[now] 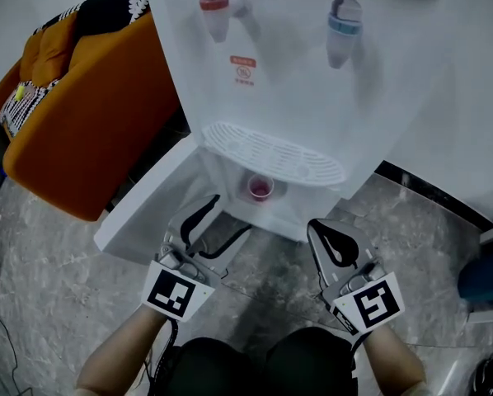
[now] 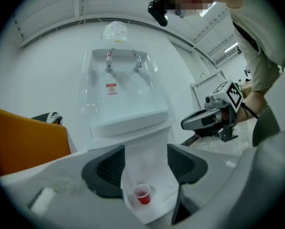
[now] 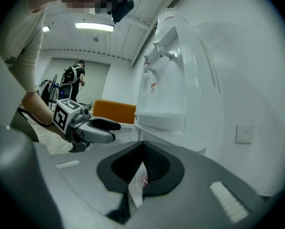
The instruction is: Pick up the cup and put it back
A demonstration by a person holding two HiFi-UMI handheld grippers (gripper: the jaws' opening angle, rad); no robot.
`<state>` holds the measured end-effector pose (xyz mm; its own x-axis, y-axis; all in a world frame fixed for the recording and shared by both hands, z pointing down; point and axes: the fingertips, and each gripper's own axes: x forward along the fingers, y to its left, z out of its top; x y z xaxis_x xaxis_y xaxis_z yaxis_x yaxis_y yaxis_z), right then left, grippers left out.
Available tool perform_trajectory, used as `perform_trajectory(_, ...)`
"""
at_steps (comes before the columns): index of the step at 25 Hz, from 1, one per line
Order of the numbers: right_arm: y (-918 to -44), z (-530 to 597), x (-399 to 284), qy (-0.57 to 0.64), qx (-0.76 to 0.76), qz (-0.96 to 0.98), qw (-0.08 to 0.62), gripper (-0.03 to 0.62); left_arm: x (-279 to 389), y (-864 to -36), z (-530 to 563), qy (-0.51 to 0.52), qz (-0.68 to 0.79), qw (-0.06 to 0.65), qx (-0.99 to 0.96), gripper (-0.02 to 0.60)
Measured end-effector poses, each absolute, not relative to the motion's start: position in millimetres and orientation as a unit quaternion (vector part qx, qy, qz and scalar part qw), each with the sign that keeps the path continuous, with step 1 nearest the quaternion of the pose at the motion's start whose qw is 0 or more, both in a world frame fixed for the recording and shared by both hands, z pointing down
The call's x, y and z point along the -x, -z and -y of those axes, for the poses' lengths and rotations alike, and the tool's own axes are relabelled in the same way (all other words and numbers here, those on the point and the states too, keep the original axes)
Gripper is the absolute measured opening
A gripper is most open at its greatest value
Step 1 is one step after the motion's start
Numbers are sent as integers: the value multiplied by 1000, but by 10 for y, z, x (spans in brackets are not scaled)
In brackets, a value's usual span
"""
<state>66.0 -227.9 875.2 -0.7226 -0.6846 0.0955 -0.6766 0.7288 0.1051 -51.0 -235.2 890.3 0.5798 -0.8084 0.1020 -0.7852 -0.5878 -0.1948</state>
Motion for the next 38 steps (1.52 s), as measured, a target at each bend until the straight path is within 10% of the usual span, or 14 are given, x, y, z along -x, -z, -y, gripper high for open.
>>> perform_trajectory(38, -9883, 3211, -382, -21, -422, 906, 33, 3, 212, -11035, 3782, 172, -491, -39, 853, 364)
